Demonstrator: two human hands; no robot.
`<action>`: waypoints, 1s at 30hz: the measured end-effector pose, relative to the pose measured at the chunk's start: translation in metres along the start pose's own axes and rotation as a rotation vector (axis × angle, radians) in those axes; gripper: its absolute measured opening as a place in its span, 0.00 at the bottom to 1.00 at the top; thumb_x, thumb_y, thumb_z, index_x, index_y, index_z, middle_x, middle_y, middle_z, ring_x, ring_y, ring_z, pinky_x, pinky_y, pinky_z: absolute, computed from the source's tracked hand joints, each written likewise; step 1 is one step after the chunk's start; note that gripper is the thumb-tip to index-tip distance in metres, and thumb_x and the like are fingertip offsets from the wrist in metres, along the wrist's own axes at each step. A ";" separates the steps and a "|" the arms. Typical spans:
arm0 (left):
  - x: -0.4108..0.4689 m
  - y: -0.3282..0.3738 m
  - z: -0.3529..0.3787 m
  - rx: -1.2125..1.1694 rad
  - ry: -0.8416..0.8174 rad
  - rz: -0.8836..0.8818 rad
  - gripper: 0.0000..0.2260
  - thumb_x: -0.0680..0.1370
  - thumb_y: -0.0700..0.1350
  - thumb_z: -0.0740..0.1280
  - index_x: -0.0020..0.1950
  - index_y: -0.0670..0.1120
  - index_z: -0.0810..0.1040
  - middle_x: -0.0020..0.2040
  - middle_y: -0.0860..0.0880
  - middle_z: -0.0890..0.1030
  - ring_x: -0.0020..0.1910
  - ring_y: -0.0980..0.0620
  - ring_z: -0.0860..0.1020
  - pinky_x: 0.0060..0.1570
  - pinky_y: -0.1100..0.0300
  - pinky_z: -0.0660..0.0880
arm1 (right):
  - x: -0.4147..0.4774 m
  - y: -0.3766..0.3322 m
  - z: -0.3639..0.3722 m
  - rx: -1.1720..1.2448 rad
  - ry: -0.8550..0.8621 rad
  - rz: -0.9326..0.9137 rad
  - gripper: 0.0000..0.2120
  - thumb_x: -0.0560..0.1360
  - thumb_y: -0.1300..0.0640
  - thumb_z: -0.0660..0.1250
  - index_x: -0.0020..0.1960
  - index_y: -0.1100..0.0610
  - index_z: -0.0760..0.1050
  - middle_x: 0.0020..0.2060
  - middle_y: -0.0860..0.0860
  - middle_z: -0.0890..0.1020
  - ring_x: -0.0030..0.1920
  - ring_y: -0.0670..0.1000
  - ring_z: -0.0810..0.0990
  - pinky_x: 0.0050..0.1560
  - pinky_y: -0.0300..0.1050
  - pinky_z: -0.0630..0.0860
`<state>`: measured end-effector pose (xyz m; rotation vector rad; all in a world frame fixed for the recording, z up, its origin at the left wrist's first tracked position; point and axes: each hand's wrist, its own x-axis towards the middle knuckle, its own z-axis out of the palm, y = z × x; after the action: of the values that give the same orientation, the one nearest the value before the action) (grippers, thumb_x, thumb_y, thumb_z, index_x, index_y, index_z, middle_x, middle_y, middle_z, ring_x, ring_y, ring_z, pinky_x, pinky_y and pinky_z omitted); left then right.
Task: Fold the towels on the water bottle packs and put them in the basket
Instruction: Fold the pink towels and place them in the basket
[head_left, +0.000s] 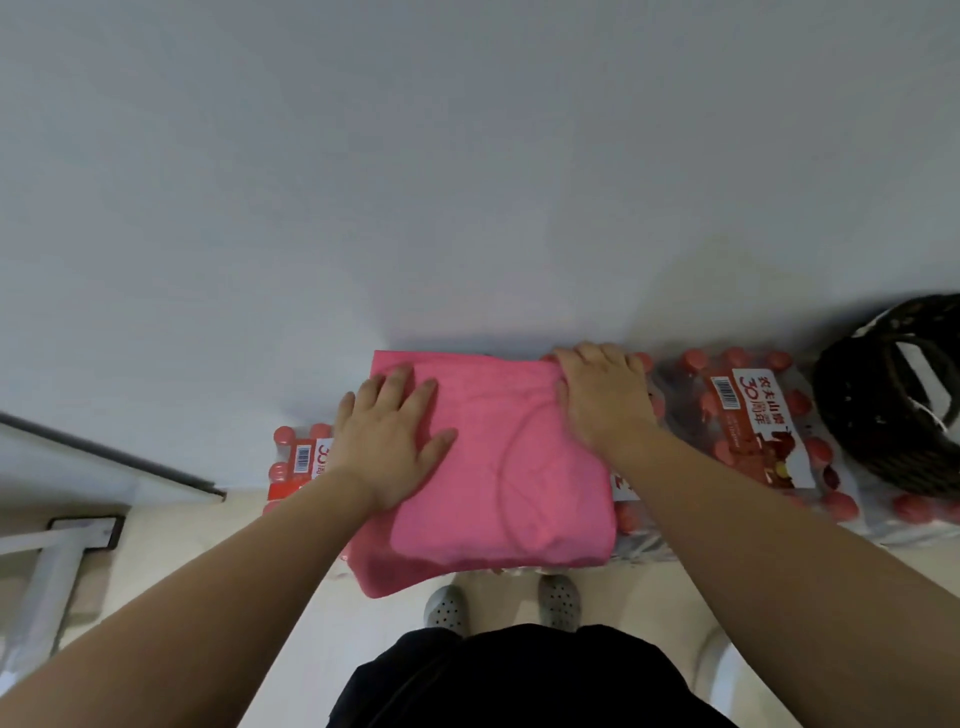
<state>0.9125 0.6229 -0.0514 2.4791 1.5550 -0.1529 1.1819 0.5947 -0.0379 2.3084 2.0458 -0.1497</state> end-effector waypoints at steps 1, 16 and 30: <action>0.005 -0.002 -0.005 -0.008 0.036 0.005 0.30 0.78 0.67 0.51 0.77 0.54 0.60 0.78 0.47 0.60 0.71 0.40 0.63 0.69 0.42 0.63 | 0.005 0.000 -0.003 -0.038 -0.006 0.009 0.18 0.80 0.54 0.57 0.69 0.50 0.71 0.63 0.52 0.75 0.64 0.58 0.70 0.63 0.56 0.65; 0.066 -0.007 -0.044 0.098 -0.037 -0.026 0.11 0.80 0.45 0.57 0.54 0.43 0.76 0.59 0.44 0.74 0.53 0.41 0.74 0.44 0.53 0.66 | 0.029 0.009 -0.008 -0.147 -0.075 -0.029 0.10 0.81 0.53 0.57 0.57 0.54 0.74 0.53 0.52 0.80 0.56 0.56 0.76 0.55 0.52 0.71; 0.056 -0.022 -0.041 0.087 0.152 0.134 0.06 0.73 0.40 0.65 0.41 0.49 0.70 0.38 0.50 0.75 0.45 0.44 0.73 0.44 0.53 0.64 | 0.024 0.018 -0.029 -0.185 -0.120 -0.261 0.11 0.76 0.57 0.60 0.58 0.52 0.74 0.52 0.52 0.82 0.53 0.56 0.78 0.56 0.50 0.68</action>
<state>0.9164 0.6904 -0.0256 2.7098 1.4603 -0.0112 1.2038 0.6190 -0.0121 1.8761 2.1877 -0.1014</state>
